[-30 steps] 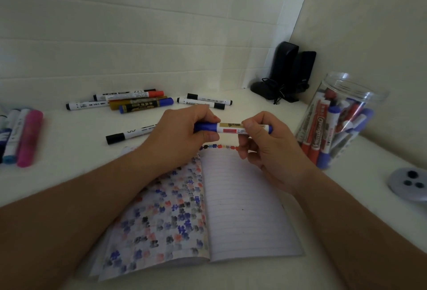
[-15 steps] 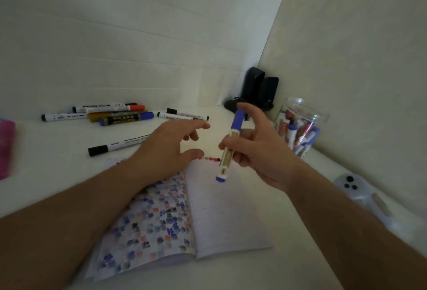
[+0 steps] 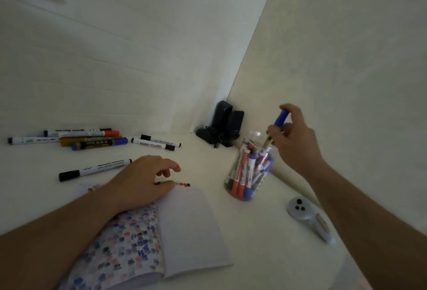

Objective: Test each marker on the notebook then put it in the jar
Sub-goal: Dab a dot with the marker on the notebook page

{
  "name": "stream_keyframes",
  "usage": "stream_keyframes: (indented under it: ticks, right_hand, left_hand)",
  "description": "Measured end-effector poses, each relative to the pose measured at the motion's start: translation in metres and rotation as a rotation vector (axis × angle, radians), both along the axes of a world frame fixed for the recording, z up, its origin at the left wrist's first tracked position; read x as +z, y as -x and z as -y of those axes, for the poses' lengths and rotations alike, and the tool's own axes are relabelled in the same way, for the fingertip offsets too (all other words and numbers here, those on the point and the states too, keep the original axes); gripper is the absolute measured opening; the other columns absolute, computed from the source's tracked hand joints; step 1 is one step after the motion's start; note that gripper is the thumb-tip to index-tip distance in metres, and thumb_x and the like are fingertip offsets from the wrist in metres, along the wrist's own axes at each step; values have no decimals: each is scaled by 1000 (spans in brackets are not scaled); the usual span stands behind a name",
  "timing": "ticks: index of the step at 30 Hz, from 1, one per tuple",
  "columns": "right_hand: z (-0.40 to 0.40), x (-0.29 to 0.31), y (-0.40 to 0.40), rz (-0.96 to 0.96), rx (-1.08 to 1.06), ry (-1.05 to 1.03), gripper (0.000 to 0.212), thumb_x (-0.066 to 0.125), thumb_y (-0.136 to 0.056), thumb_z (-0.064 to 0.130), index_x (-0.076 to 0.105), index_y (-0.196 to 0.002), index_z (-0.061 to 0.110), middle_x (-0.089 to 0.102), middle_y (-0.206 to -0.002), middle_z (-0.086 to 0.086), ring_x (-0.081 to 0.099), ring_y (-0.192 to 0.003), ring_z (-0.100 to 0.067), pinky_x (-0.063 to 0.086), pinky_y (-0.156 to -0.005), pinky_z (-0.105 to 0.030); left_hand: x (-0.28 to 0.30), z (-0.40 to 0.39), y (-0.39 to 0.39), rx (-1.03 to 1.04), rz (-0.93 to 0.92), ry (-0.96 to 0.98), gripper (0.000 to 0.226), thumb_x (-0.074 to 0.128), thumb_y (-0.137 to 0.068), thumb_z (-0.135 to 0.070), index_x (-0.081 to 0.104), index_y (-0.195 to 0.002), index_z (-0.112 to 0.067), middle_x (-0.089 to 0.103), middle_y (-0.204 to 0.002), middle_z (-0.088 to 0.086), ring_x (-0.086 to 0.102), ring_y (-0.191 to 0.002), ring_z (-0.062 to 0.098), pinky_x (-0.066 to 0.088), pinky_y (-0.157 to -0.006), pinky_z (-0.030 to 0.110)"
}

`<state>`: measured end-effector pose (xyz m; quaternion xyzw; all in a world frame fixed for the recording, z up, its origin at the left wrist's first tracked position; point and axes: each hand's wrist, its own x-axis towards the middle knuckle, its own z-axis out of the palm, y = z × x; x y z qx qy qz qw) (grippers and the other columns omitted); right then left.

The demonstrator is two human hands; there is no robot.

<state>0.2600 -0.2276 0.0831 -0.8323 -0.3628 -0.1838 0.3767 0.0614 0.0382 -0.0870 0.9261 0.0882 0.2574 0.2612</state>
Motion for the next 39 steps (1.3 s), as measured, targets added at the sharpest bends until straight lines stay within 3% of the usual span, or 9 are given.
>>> stream_keyframes:
  ticks: [4, 12, 16, 21, 24, 26, 29, 33, 39]
  right_hand:
    - [-4, -11, -6, 23, -40, 147, 41, 60, -104, 33, 39, -138, 41, 74, -83, 2, 71, -68, -11, 49, -57, -21]
    - [-8, -12, -16, 32, -95, 123, 38, 62, -103, 30, 41, -134, 35, 72, -83, 3, 69, -70, -12, 49, -58, -23]
    - [-8, -24, -22, 62, -73, 187, 30, 57, -105, 39, 43, -132, 41, 73, -92, 8, 72, -74, -16, 63, -67, -40]
    - [-7, -38, -32, 175, -86, 277, 28, 40, -108, 49, 48, -134, 43, 75, -87, -1, 72, -74, -20, 63, -66, -46]
    - [-11, -34, -29, 211, -142, 287, 24, 44, -106, 48, 62, -111, 32, 74, -84, 3, 71, -71, -18, 62, -63, -40]
    - [-13, -34, -30, 151, -193, 338, 40, 39, -106, 50, 65, -91, 24, 72, -76, 4, 69, -72, -21, 59, -69, -39]
    - [-15, -35, -30, 202, -248, 589, 51, 27, -109, 51, 69, -101, 22, 72, -84, 0, 66, -85, -27, 58, -85, -47]
    - [-11, -34, -27, 264, -125, 320, 43, 45, -105, 52, 74, -97, 22, 73, -84, 6, 66, -78, -15, 55, -79, -37]
    - [3, -53, -27, 382, -229, 327, 45, 48, -103, 52, 79, -89, 23, 71, -78, 4, 56, -91, -22, 50, -83, -45]
  left_hand:
    - [-1, 0, 3, -6, 0, 13, 26, 66, -94, -47, 57, -118, -53, 58, -104, -25, 52, -100, -7, 41, -80, 13]
    - [-3, -2, 4, -6, 14, 17, 24, 66, -94, -48, 59, -116, -54, 59, -102, -25, 53, -98, -7, 42, -79, 13]
    - [-2, -2, 4, -4, 11, 12, 23, 65, -94, -47, 59, -115, -53, 59, -102, -25, 53, -98, -7, 43, -81, 13]
    - [-1, -1, 4, -4, 9, 13, 20, 65, -95, -46, 60, -113, -52, 60, -101, -25, 54, -97, -7, 42, -82, 14]
    - [0, 0, 4, -2, 6, 11, 19, 66, -94, -47, 62, -112, -52, 60, -101, -25, 54, -97, -7, 41, -80, 12]
    - [0, -1, 4, 0, -5, 9, 18, 65, -94, -48, 61, -111, -52, 60, -101, -25, 54, -97, -7, 41, -80, 12]
    - [-1, 0, 3, 0, -14, 7, 18, 65, -94, -48, 62, -111, -52, 61, -100, -25, 54, -97, -7, 40, -79, 12]
    - [1, 1, 4, -4, -5, 19, 18, 66, -95, -46, 63, -111, -50, 61, -100, -24, 54, -97, -6, 41, -79, 12]
    - [0, 0, 3, -8, -11, 22, 18, 67, -94, -44, 63, -110, -51, 62, -100, -25, 55, -96, -7, 40, -77, 11]
